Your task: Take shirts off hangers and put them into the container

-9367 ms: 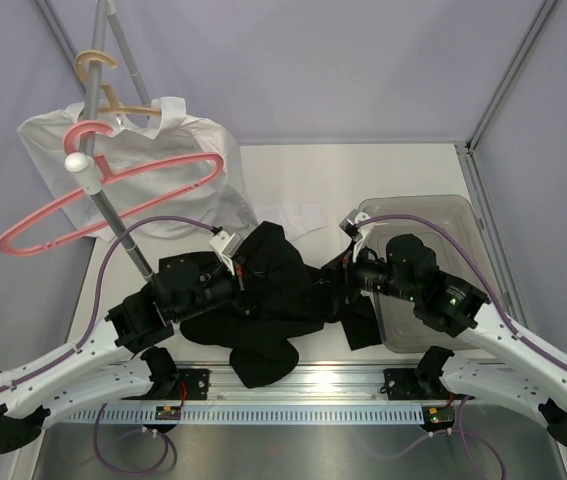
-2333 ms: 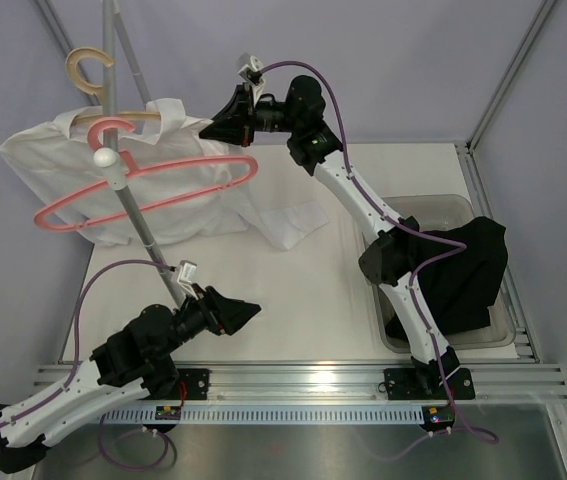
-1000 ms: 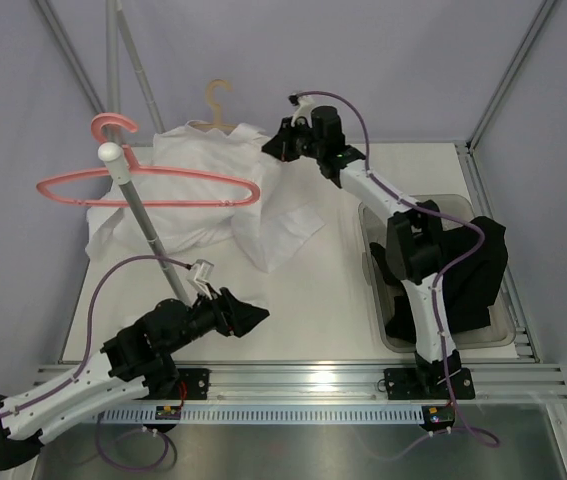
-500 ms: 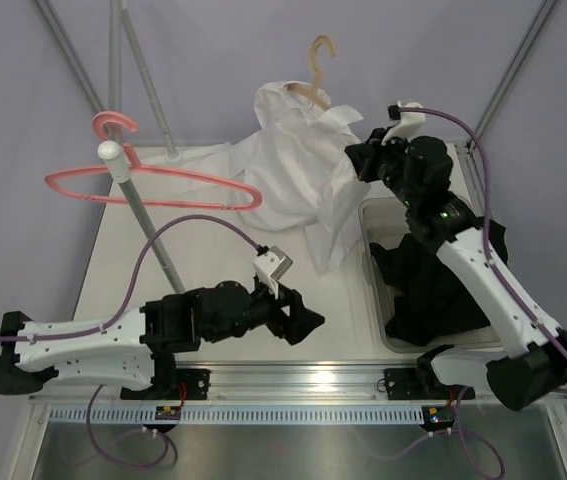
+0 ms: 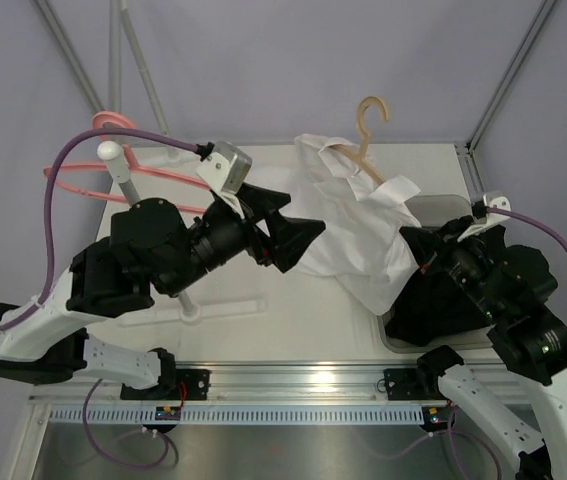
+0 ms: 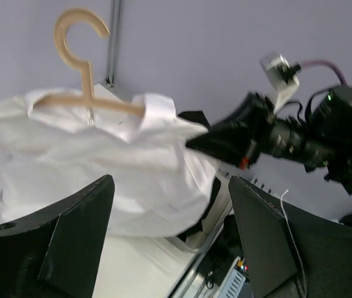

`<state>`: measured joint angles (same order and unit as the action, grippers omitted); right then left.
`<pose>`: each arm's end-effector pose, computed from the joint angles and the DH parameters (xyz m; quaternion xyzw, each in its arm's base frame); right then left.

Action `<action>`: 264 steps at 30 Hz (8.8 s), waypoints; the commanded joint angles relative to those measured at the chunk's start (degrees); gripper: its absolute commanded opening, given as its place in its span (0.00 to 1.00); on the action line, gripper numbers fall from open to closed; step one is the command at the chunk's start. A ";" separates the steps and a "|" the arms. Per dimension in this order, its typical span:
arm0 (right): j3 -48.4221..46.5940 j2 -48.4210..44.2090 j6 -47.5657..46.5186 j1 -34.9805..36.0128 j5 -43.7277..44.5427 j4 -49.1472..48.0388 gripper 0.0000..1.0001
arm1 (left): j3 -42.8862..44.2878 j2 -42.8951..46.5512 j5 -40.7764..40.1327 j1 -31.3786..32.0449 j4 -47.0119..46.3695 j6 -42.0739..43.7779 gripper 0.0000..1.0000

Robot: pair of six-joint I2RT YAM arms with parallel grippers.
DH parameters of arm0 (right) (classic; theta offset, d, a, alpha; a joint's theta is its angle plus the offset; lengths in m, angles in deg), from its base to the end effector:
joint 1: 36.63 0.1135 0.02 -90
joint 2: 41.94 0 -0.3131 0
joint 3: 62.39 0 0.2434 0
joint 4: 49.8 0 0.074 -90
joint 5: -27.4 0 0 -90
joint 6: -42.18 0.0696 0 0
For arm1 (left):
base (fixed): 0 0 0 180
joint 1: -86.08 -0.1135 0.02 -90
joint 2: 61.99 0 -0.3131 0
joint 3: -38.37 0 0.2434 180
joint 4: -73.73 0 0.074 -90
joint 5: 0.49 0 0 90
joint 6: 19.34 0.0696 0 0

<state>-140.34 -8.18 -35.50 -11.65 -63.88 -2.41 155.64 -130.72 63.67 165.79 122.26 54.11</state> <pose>0.0697 0.0342 0.4491 -0.0877 0.7213 0.2274 0.6484 0.0663 -0.1955 0.5877 0.2262 0.6699 -0.4078 0.5778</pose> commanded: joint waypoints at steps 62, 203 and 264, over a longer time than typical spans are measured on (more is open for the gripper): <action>-1.28 -16.36 5.26 0.17 -23.77 17.41 0.81 | 2.99 -8.88 -0.17 -12.20 -3.33 7.42 0.00; -23.45 32.17 6.66 0.25 -5.83 -15.54 0.00 | -47.62 26.97 57.59 -23.63 -30.84 -22.82 0.00; -45.30 104.05 3.15 15.19 15.07 20.05 0.71 | -65.21 50.01 49.40 -18.53 -27.76 -23.43 0.00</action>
<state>-185.80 91.22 -32.16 3.45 -54.72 8.63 89.54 -81.72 113.26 146.99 96.03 31.00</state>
